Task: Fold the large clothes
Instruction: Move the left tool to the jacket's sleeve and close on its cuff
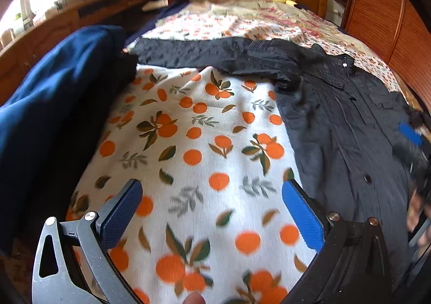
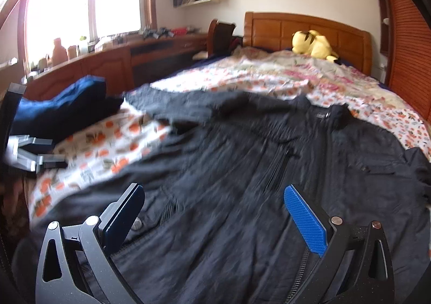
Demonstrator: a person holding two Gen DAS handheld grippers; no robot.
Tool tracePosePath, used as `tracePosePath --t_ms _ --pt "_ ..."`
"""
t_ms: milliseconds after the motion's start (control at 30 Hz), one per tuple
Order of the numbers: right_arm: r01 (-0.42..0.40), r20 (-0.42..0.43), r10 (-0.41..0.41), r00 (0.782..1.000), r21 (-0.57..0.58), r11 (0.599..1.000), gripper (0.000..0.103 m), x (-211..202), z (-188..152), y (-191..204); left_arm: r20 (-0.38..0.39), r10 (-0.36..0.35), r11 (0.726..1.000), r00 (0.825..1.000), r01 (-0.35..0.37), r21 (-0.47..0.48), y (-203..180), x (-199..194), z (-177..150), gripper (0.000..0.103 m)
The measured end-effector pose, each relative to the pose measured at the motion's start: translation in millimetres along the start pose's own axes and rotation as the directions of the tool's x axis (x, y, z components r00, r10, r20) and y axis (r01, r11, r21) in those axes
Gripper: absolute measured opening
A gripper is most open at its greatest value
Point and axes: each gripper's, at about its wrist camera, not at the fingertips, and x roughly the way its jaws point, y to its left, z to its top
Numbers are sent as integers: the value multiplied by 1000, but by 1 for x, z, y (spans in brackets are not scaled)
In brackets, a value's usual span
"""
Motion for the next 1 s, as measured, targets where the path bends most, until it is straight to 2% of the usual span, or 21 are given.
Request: tracePosePath --t_ms 167,267,367,433,533,600,667,900,967,1000 --pt "-5 -7 5 1000 0 1000 103 -4 -1 -5 12 -8 1000 1000 8 20 0 25 34 103" --pt "-1 -14 1 1000 16 1000 103 2 1 -8 64 -7 1000 998 6 17 -4 35 63 103" --pt "-1 -18 1 1000 28 1000 103 2 4 -5 92 -33 999 995 34 -9 -4 49 92 103" --pt "2 -20 -2 1000 29 1000 103 13 8 0 88 -48 998 995 52 -39 -2 65 112 100" --pt "0 -22 1 1000 35 999 103 15 8 0 55 -36 996 998 41 -84 1 95 136 86" --pt "-6 -27 7 1000 42 999 103 17 8 -1 19 -33 994 999 35 -99 3 117 146 75" --pt "-13 -33 15 999 50 999 103 17 8 -3 -9 -17 993 1000 16 -119 5 134 152 69" --pt "-36 -39 39 998 74 997 103 20 7 -8 -70 -33 963 997 13 -268 22 177 160 68" --pt "-42 -37 45 998 81 996 103 21 7 -10 -61 -31 955 998 11 -298 23 182 160 68" --pt "-43 -36 47 998 85 995 103 22 7 -11 -53 -27 953 998 10 -304 22 182 161 60"
